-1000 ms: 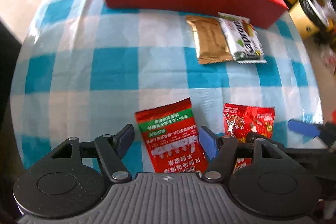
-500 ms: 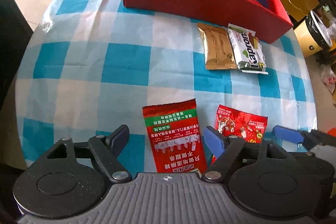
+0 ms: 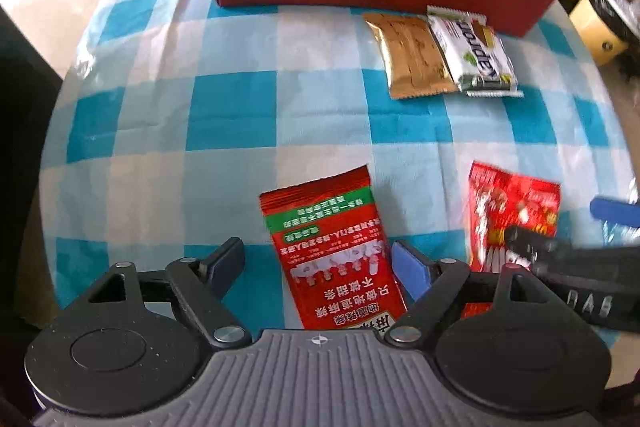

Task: Organize snacks
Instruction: 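Grasp the red-green packet with the left tool while the right tool grasps the red candy bag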

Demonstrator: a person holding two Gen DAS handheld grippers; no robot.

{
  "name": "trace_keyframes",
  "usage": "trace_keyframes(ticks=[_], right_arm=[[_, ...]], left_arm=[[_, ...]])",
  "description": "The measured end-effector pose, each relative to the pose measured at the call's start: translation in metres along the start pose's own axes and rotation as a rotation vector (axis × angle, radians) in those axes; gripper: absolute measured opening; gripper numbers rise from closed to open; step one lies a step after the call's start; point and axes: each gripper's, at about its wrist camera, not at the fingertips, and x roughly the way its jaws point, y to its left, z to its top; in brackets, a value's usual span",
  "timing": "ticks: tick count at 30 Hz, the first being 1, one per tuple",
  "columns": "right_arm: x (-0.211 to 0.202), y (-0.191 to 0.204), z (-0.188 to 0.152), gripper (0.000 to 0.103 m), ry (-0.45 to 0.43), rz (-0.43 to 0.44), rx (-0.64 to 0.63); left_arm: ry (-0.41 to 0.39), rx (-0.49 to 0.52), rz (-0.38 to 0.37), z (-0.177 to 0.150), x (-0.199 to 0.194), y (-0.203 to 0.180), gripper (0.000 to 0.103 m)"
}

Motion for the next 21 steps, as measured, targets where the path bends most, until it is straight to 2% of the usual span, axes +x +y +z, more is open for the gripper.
trace_keyframes(ticks=[4, 8, 13, 15, 17, 20, 21], right_arm=[[0.002, 0.008, 0.003, 0.09, -0.008, -0.016, -0.01], [0.003, 0.008, 0.005, 0.09, 0.002, 0.013, 0.015], [0.004, 0.012, 0.001, 0.09, 0.005, -0.002, -0.006], [0.008, 0.012, 0.001, 0.096, 0.009, -0.006, -0.007], [0.011, 0.004, 0.002, 0.096, 0.03, 0.027, 0.023], [0.008, -0.003, -0.001, 0.094, 0.027, 0.039, 0.014], [0.006, -0.002, -0.002, 0.089, 0.015, 0.033, -0.003]], left_arm=[[0.001, 0.034, 0.048, -0.003, 0.003, -0.005, 0.086], [0.006, 0.008, 0.049, -0.002, 0.003, 0.001, 0.086], [0.019, -0.018, 0.051, -0.001, 0.004, 0.012, 0.085], [0.02, -0.011, 0.054, -0.001, 0.005, 0.013, 0.085], [0.023, -0.006, 0.054, -0.002, 0.006, 0.014, 0.086], [0.025, -0.016, 0.05, -0.002, 0.005, 0.016, 0.087], [0.026, -0.019, 0.049, -0.001, 0.006, 0.018, 0.087]])
